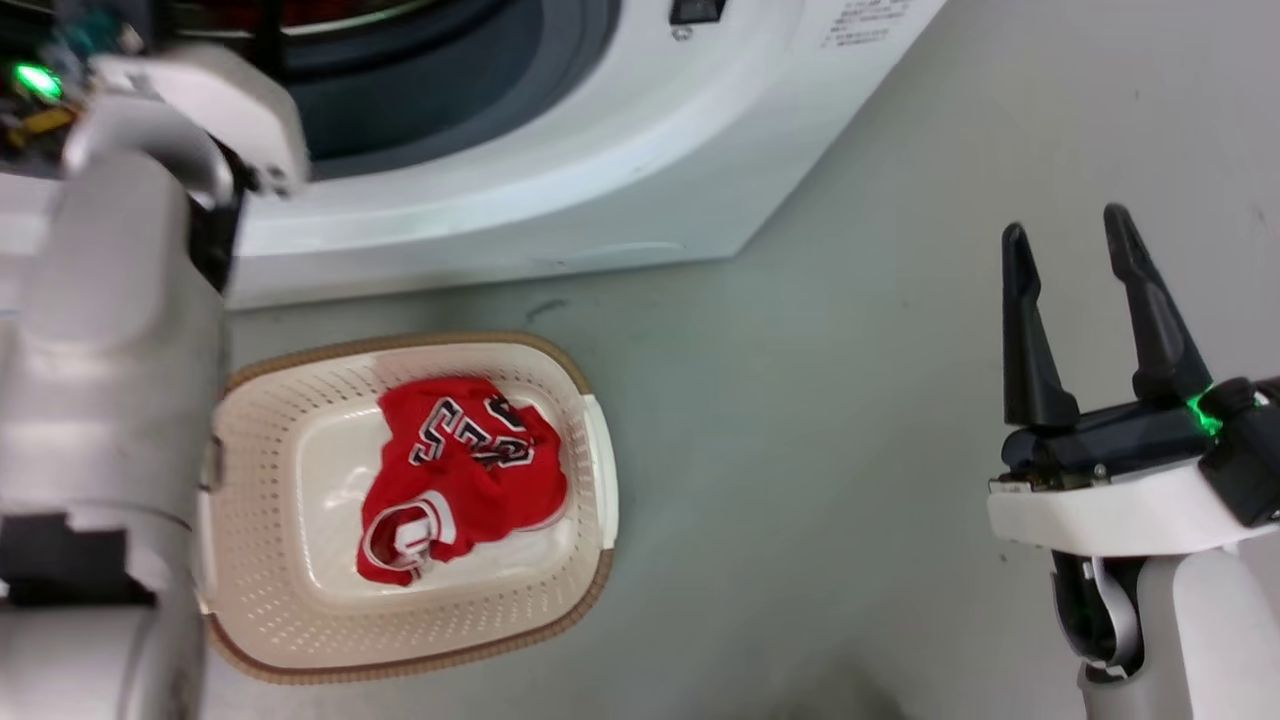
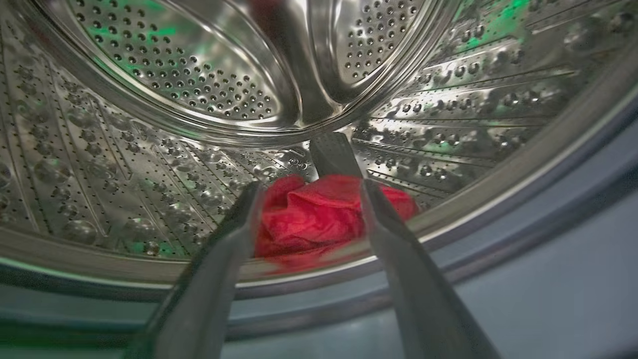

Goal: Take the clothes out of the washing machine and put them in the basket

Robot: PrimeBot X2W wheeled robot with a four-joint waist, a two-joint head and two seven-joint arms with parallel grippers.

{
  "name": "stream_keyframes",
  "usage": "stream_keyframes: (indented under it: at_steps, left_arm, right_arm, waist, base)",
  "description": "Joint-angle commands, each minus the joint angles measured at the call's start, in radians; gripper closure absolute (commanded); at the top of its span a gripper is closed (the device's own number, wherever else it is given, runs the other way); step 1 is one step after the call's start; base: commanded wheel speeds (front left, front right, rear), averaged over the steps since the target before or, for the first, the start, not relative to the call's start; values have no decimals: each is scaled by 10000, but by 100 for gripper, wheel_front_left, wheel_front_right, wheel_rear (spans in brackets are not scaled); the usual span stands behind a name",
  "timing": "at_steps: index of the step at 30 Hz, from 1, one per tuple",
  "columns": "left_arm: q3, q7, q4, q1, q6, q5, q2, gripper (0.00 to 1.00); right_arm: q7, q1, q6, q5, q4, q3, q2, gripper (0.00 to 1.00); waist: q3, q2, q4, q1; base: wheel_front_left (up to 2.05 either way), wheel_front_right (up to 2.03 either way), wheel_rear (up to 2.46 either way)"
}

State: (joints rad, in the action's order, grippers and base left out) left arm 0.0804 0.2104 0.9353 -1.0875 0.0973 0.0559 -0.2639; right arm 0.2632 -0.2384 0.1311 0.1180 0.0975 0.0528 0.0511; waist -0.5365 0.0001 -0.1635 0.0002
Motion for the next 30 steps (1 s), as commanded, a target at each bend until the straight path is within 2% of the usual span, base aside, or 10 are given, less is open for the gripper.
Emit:
stream_keyframes:
  at_steps: [1,6,15,23,29,30]
  left_arm:
    - [57,-156,356,-575,44,-105,-260,0]
    - [280,-822,1339,-2047,-21,-342,-731,0]
    - [574,-2545,2667,-4191,168,-396,-1559,0]
    - [719,-4117,3264,-5026,267,-208,-1816,0]
    - [893,-4329,3349,-5279,260,-184,-1776,0]
    - [911,-4307,3356,-5292,245,-183,-1768,51]
  right_arm:
    - [24,-281,-7,82,115,40,-18,0]
    - [24,-560,-7,339,249,109,-18,0]
    - [24,-978,-7,712,490,226,-16,0]
    - [24,-907,-7,871,668,322,-16,0]
    - [24,-875,-7,907,714,404,-16,0]
    - [24,-876,-7,896,709,421,-16,0]
  waist:
    - [-738,-1,-505,-2]
    - [-1433,-1,-843,-2]
    - [-2310,-1,-1369,-2]
    - [-2723,-1,-1538,-2]
    - [-2842,-1,-1505,-2]
    - [-2838,-1,-1491,-2]
  base:
    - [0,0,0]
    - [0,0,0]
    - [0,0,0]
    - [0,0,0]
    - [0,0,0]
    - [0,0,0]
